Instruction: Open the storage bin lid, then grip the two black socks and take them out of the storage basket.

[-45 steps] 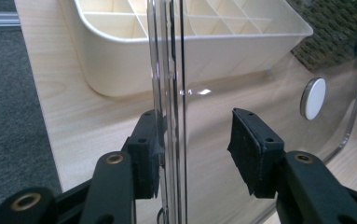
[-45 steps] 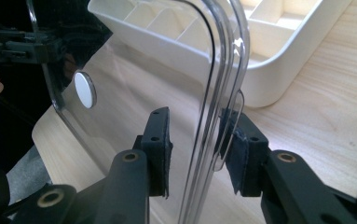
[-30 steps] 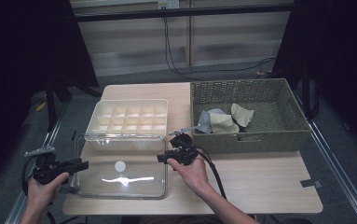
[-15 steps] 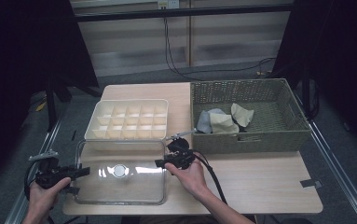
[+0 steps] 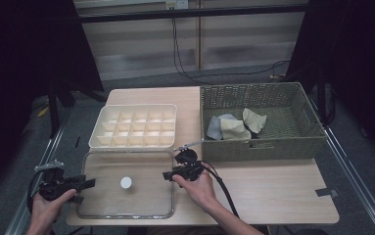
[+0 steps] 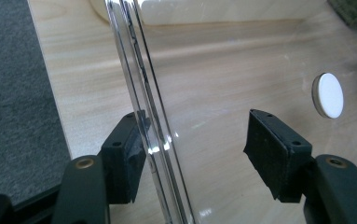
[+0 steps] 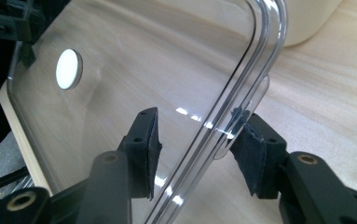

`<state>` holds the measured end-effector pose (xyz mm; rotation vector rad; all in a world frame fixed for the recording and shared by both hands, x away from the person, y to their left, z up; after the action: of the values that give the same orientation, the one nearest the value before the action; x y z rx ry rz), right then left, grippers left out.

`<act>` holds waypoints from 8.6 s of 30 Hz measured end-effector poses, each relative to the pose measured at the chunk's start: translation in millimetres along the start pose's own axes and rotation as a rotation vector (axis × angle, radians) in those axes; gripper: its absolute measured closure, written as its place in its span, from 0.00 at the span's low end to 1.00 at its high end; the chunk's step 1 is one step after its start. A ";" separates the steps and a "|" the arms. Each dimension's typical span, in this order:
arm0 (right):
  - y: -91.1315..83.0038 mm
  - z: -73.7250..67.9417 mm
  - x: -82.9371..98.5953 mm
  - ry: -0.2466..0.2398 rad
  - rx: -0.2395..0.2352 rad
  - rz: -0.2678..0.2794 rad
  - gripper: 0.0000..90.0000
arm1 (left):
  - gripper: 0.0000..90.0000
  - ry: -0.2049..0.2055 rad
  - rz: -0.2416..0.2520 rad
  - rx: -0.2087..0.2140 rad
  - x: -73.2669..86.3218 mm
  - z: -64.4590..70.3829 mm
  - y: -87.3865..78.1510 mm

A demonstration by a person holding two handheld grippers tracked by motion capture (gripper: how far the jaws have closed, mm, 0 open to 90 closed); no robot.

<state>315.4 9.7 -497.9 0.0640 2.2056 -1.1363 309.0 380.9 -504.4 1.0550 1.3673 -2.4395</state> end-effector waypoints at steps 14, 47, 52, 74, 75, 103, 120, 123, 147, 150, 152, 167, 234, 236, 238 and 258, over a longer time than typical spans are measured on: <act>9.2 5.6 6.4 -0.005 0.046 -0.043 0.53 | 0.42 -0.001 -0.017 -0.035 1.9 -5.8 11.3; 12.5 20.3 5.5 -0.039 -0.005 -0.014 0.39 | 0.27 -0.018 0.035 -0.057 -2.2 -8.1 14.0; 10.8 23.0 2.0 -0.068 -0.022 0.014 0.36 | 0.19 -0.009 0.067 -0.040 -4.0 -1.3 10.2; -31.0 28.3 -5.7 -0.144 -0.037 0.140 0.33 | 0.31 0.133 0.079 0.007 -22.7 58.6 13.9; -33.1 28.7 -6.1 -0.146 -0.036 0.144 0.33 | 0.30 0.148 0.082 0.001 -25.0 63.0 13.4; -123.0 49.4 -22.8 -0.154 -0.017 0.252 0.46 | 0.20 0.262 0.110 0.103 -54.2 138.0 44.3; -163.7 122.8 -44.1 -0.093 0.119 0.313 0.42 | 0.18 0.281 0.090 0.128 -46.9 154.8 58.4; -165.4 133.1 -48.2 -0.085 0.135 0.307 0.42 | 0.18 0.279 0.092 0.141 -44.4 158.5 58.1; -150.2 196.8 -86.0 -0.034 0.245 0.181 0.46 | 0.17 0.304 0.076 0.165 -27.7 159.8 65.4; -145.7 200.1 -91.8 -0.033 0.246 0.166 0.42 | 0.17 0.308 0.075 0.166 -27.9 157.9 64.9; -143.7 201.5 -95.5 -0.034 0.251 0.162 0.41 | 0.17 0.306 0.077 0.163 -28.5 157.2 64.4; -101.3 214.2 -110.1 -0.034 0.220 0.000 0.34 | 0.17 0.291 0.067 0.168 -30.7 152.5 67.5; -125.9 240.9 -94.2 -0.013 0.242 -0.045 0.69 | 0.16 0.293 0.048 0.162 -27.8 152.1 71.7; -123.7 240.6 -93.1 -0.015 0.234 -0.063 0.71 | 0.16 0.289 0.049 0.163 -27.5 151.3 70.8; -122.0 240.6 -92.0 -0.010 0.244 -0.082 0.72 | 0.16 0.289 0.051 0.154 -27.2 150.1 69.5; -122.0 233.0 -103.2 -0.006 0.142 -0.007 1.00 | 0.17 0.290 0.050 0.166 -28.7 151.8 70.7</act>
<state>479.6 -215.1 -449.2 0.1138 2.1186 -1.2941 285.4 213.9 -483.6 1.5136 1.2084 -2.4724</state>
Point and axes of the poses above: each handheld gripper's, and its own axes: y roughly forward along the jaws, x roughly out of its underside, z roughly to its right, the point moved 4 cm from there along y, roughly forward along the jaws, and after that the axes turned 1 degree about y, right-handed, at the moved point
